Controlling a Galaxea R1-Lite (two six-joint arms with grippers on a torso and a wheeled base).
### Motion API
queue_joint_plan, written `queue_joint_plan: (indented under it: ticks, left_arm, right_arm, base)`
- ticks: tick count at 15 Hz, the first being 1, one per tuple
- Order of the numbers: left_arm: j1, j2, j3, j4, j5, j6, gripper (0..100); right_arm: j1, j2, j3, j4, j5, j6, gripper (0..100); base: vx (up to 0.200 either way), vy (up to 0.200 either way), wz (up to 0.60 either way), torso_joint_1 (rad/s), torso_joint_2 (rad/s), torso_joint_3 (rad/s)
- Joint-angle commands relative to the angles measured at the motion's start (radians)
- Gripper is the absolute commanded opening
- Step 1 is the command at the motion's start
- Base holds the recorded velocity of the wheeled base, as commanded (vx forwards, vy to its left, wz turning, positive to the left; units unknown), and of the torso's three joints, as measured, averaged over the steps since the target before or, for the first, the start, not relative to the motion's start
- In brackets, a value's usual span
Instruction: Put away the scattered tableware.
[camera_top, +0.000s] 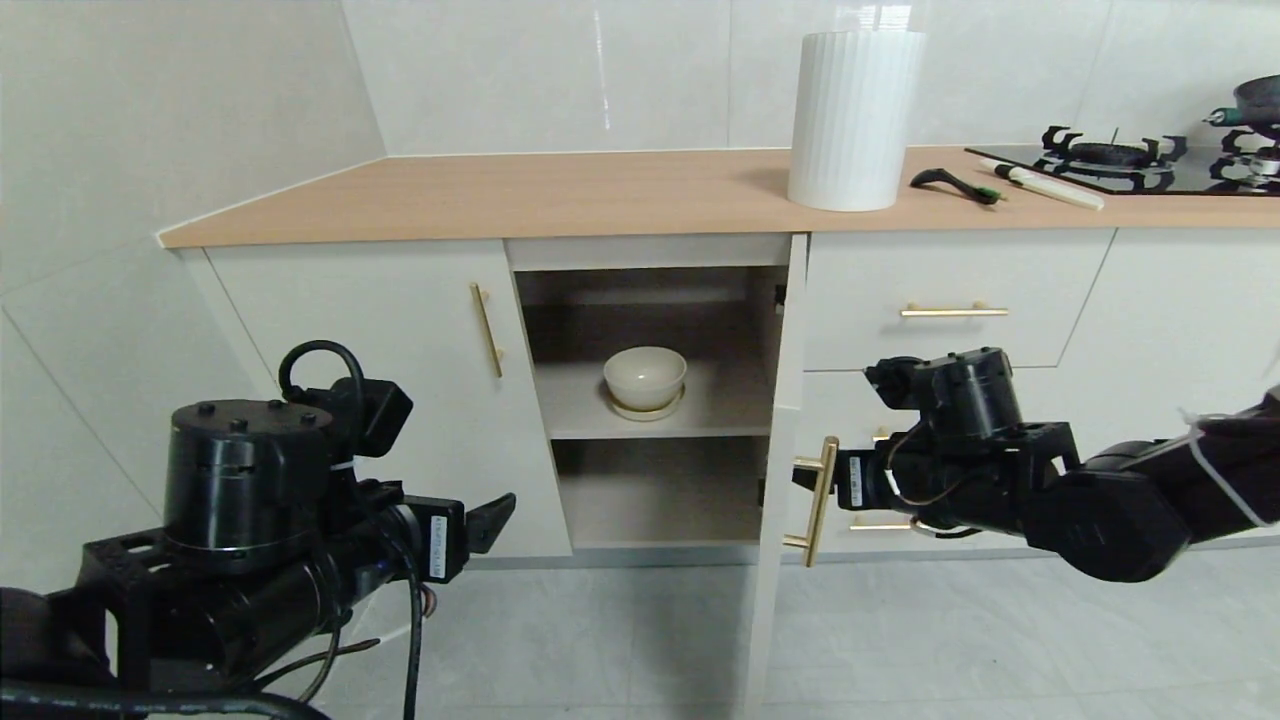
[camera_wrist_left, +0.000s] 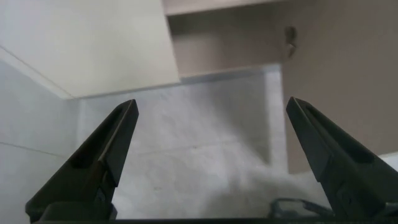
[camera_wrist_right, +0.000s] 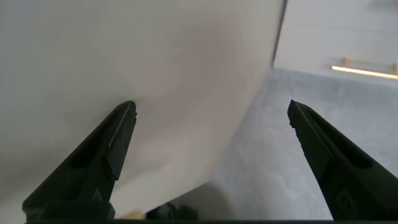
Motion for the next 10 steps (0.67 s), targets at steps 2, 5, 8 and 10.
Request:
queue_joint_plan:
  ticks: [2, 5, 8, 10]
  left_arm:
    - [0.026, -0.030, 0.000, 0.001, 0.000, 0.009, 100]
    - [0.026, -0.033, 0.003, 0.003, 0.000, 0.025, 100]
    - [0.026, -0.058, 0.006, 0.005, 0.002, 0.032, 100]
    - [0.024, -0.070, 0.006, 0.005, 0.002, 0.034, 100]
  right_arm:
    - [0.041, 0.142, -0.112, -0.005, 0.001, 0.004, 100]
    - [0.073, 0.215, -0.195, -0.029, 0.000, 0.013, 100]
    - [0.102, 0.272, -0.210, -0.121, -0.016, 0.077, 100]
    - [0.102, 0.295, -0.226, -0.143, -0.016, 0.083, 100]
  base:
    - [0.000, 0.000, 0.00, 0.000, 0.00, 0.000]
    - [0.000, 0.000, 0.00, 0.000, 0.00, 0.000]
    - [0.000, 0.000, 0.00, 0.000, 0.00, 0.000]
    - [0.000, 0.000, 0.00, 0.000, 0.00, 0.000]
